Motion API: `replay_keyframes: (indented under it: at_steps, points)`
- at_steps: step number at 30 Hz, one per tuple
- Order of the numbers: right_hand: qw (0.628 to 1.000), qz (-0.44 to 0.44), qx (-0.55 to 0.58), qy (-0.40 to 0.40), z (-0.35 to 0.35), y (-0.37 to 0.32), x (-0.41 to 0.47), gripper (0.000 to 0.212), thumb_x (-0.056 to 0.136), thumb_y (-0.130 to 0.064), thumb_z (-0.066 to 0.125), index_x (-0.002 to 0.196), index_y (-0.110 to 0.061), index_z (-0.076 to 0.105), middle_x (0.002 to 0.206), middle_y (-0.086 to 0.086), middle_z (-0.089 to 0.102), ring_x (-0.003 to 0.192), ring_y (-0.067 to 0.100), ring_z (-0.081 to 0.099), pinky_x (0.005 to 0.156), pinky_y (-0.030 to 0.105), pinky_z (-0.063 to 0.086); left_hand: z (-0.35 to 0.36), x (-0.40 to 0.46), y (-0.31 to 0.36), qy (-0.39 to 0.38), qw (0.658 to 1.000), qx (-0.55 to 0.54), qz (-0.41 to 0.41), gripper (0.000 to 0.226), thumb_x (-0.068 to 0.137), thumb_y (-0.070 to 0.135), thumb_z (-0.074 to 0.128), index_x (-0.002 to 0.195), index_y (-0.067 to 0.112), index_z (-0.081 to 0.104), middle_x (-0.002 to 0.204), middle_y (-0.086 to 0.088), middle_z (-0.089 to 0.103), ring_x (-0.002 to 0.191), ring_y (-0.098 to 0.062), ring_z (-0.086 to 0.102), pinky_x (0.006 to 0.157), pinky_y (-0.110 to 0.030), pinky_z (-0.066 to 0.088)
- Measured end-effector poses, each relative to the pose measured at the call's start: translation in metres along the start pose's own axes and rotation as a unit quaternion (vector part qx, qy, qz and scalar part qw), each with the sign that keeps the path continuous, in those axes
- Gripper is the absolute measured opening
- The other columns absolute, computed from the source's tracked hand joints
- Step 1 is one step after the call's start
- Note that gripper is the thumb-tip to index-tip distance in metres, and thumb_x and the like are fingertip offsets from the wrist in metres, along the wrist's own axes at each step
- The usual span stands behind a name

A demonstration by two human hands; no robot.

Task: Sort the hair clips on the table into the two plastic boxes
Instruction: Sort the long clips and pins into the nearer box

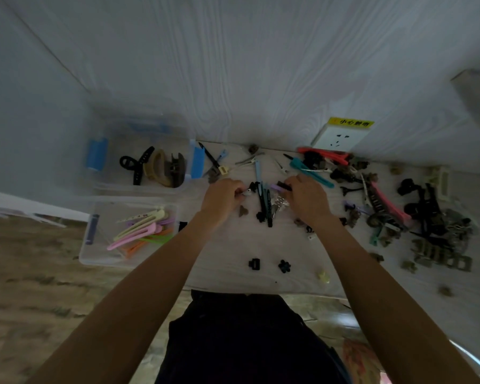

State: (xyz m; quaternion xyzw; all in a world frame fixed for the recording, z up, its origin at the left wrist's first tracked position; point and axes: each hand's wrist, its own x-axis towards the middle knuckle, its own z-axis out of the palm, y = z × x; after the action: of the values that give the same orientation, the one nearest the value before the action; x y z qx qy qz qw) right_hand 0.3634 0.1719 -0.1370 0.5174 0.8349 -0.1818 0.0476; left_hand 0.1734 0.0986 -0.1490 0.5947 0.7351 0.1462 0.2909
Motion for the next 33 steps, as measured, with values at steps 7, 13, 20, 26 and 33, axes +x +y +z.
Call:
replay_keyframes:
  at_steps: [7, 13, 20, 26, 33]
  points:
    - [0.999, 0.010, -0.049, -0.014, -0.001, -0.002, 0.004, 0.027, 0.091, -0.020, 0.051, 0.110, -0.001, 0.054, 0.110, 0.020, 0.056, 0.104, 0.033, 0.051, 0.082, 0.039, 0.041, 0.000, -0.002, -0.002, 0.006, 0.989, 0.149, 0.021, 0.030, 0.095, 0.023, 0.048, 0.124, 0.016, 0.054, 0.117, -0.008, 0.059, 0.106, -0.024, 0.056, 0.083, -0.035, 0.048]
    - [0.993, -0.008, -0.116, 0.000, 0.007, 0.000, 0.001, 0.019, 0.070, -0.002, 0.072, 0.078, 0.005, 0.056, 0.071, 0.026, 0.058, 0.066, 0.037, 0.059, 0.057, 0.039, 0.047, 0.001, -0.010, -0.006, 0.030, 0.989, 0.145, 0.002, 0.029, 0.095, 0.020, 0.047, 0.123, 0.015, 0.053, 0.119, -0.008, 0.057, 0.105, -0.024, 0.056, 0.081, -0.033, 0.046]
    - [0.997, 0.028, -0.055, 0.044, 0.004, 0.000, -0.009, 0.019, 0.085, 0.009, 0.045, 0.102, 0.008, 0.053, 0.095, 0.030, 0.060, 0.088, 0.040, 0.059, 0.075, 0.045, 0.044, 0.008, -0.012, -0.010, 0.053, 0.983, 0.176, 0.006, 0.028, 0.097, 0.014, 0.043, 0.124, 0.009, 0.049, 0.124, -0.013, 0.053, 0.112, -0.026, 0.051, 0.088, -0.032, 0.043]
    - [0.983, 0.101, 0.127, 0.081, -0.009, -0.005, -0.026, 0.019, 0.099, -0.010, 0.033, 0.099, 0.001, 0.048, 0.094, 0.021, 0.058, 0.086, 0.036, 0.056, 0.066, 0.034, 0.031, -0.004, -0.020, 0.012, 0.065, 0.992, 0.040, 0.101, 0.027, 0.096, 0.010, 0.043, 0.121, 0.002, 0.051, 0.117, -0.018, 0.054, 0.106, -0.030, 0.051, 0.086, -0.035, 0.043]
    - [0.947, 0.041, 0.317, 0.022, -0.021, -0.045, -0.055, 0.025, 0.099, -0.013, 0.034, 0.107, -0.004, 0.056, 0.083, 0.005, 0.055, 0.065, 0.009, 0.045, 0.059, 0.016, 0.034, -0.054, -0.085, 0.026, 0.183, 0.972, -0.121, 0.087, 0.023, 0.094, 0.010, 0.048, 0.114, 0.002, 0.055, 0.102, -0.002, 0.054, 0.088, -0.008, 0.049, 0.074, -0.005, 0.037]
